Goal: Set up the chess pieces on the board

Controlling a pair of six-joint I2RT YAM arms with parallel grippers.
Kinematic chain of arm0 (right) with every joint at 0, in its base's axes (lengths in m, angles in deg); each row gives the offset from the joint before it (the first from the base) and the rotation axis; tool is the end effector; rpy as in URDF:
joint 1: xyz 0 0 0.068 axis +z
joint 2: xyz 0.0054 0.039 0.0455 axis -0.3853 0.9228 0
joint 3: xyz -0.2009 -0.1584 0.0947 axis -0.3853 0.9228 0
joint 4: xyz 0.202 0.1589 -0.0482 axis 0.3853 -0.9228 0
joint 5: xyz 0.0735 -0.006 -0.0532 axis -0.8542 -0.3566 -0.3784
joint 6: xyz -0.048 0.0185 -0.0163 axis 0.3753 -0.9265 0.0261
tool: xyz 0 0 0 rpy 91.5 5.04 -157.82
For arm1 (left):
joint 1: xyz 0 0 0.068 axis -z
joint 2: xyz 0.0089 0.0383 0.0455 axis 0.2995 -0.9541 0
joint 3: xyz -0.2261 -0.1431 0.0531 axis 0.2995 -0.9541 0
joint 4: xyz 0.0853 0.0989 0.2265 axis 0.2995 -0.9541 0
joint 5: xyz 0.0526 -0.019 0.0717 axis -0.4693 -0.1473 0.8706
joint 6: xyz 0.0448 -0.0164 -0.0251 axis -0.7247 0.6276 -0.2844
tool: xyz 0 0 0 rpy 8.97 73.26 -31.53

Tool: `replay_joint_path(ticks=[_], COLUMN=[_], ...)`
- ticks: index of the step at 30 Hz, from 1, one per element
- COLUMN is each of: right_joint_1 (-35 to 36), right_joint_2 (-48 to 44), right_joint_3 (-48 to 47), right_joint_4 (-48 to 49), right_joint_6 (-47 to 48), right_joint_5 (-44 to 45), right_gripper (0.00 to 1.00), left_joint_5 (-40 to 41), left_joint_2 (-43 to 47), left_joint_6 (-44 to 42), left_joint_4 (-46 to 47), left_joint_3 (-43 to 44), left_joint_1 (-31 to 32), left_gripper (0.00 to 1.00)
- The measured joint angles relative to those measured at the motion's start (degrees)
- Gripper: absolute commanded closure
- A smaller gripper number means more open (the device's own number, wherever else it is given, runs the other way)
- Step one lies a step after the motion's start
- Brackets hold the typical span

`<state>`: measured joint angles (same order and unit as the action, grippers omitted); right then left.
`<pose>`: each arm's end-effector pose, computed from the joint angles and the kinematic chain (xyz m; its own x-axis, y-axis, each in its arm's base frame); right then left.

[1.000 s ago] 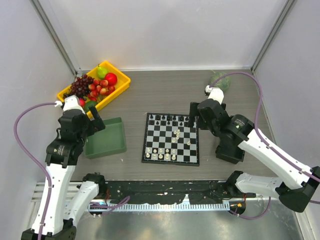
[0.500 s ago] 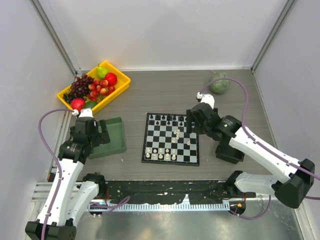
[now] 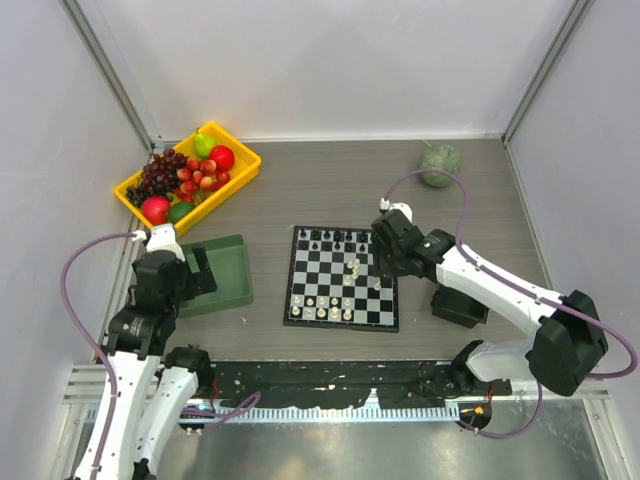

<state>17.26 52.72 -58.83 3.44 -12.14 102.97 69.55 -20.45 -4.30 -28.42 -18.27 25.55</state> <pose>0.2009 0.1565 0.2531 -0.8228 -0.0701 -0.5640 -0.1332 0.9885 0.0715 0.1106 -0.0066 0.2947 -0.5565 -0.2184 -0.8017 -0.2462 0.9649 -0.0920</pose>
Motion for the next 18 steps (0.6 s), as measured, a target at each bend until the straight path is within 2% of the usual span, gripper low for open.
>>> replay_joint_path(ticks=[5,13,18], right_joint_1=[0.0,0.0,1.3], right_joint_2=[2.5,4.3,9.9], right_joint_3=[0.3,1.9,-2.0], right_joint_4=[2.0,5.7,6.5], right_joint_6=[-0.1,0.0,0.9], right_joint_5=[-3.4,-8.8,-10.8], right_gripper=[0.53,0.56,0.58], left_joint_5=[-1.2,-2.9,-3.2], left_joint_2=[4.0,3.9,3.6], left_joint_6=[0.1,0.0,0.0], left_joint_4=[1.9,3.3,3.3], left_joint_3=[-1.9,-2.4,-2.4], left_joint_1=[0.0,0.0,0.0], left_gripper=[0.01,0.01,0.01])
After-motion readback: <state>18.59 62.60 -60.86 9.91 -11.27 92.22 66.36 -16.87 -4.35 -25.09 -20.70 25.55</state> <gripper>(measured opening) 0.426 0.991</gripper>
